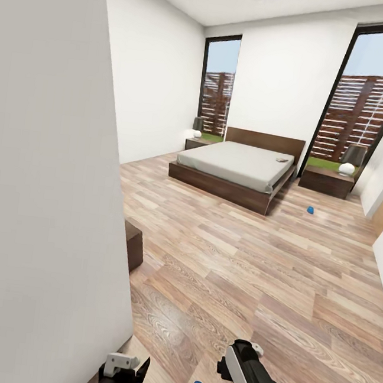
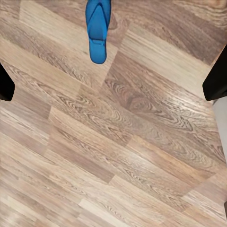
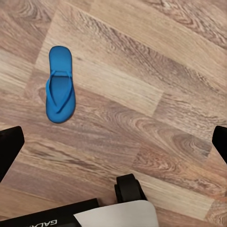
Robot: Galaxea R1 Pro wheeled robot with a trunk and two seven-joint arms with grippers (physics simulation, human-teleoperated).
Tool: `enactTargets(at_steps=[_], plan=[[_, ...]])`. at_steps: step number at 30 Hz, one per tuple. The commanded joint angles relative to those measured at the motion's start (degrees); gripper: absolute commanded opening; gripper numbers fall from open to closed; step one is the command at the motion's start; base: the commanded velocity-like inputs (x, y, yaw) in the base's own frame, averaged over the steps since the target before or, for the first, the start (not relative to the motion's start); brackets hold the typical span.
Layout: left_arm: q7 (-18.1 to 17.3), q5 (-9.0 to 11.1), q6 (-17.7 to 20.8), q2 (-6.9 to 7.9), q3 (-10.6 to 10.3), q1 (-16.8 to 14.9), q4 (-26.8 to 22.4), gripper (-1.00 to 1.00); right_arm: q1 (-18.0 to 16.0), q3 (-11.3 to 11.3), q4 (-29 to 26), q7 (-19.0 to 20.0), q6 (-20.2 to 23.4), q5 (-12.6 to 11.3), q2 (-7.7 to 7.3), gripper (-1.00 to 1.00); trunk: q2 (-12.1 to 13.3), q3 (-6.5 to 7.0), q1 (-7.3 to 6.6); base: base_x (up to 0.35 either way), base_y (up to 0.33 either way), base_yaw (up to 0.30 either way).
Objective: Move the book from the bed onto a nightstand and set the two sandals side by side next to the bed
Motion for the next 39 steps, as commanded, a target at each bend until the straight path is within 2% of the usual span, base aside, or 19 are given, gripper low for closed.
enactTargets(at_steps=[1,31,36,39], plan=[[-0.22,0.43,-0.06,-0.01,0.02,-0.03,0.04,1.00,-0.03,0.21,-0.05,-0.55,0.13,-0.60,-0.03,1.00,-0.44,-0.24,0.22,0.000,0.000,0.000],[-0.30,0.43,-0.02,0.01,0.08,-0.03,-0.41,1.00,-0.03,0.21,-0.05,-0.47,0.13,-0.60,-0.03,1.00,-12.47,-5.63,6.81,0.000,0.000,0.000],[-0.30,0.43,0.32,0.01,0.07,-0.03,-4.28,1.00,-0.03,0.27,-0.05,-0.46,0.13,-0.60,-0.03,1.00,-14.48,-6.52,7.91,0.000,0.000,0.000],[-0.30,0.46,2.15,0.00,0.04,-0.03,-8.25,1.00,-0.03,0.25,-0.05,-0.47,0.13,-0.60,-0.03,1.00,-15.68,-7.06,8.57,0.000,0.000,0.000]])
